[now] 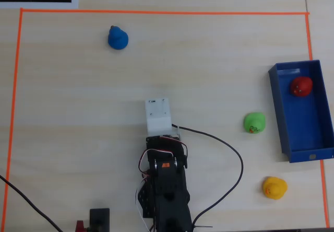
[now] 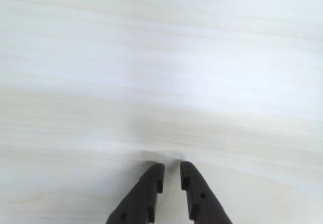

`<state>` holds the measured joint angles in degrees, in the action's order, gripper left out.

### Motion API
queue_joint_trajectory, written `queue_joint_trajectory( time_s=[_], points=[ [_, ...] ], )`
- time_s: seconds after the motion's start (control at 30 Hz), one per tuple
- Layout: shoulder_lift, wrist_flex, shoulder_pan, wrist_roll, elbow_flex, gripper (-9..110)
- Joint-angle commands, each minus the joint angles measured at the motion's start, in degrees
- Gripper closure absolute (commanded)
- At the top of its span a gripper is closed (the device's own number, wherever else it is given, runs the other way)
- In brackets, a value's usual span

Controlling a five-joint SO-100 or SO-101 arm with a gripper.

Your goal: Grasp red duck and put it into box.

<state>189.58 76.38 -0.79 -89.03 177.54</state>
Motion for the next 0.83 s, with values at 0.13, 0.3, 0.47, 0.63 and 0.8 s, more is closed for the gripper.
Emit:
queue_joint_trajectory(
  time_s=[0.13, 0.3, 0.47, 0.63, 0.8],
  points=[
    [0.2, 1.2, 0.9, 0.1, 0.0, 99],
    [0.2, 1.2, 0.9, 0.1, 0.0, 99],
    [0.2, 1.2, 0.9, 0.1, 0.0, 99],
    [0.2, 1.2, 0.9, 0.1, 0.0, 99],
    [0.2, 1.2, 0.9, 0.1, 0.0, 99]
  ],
)
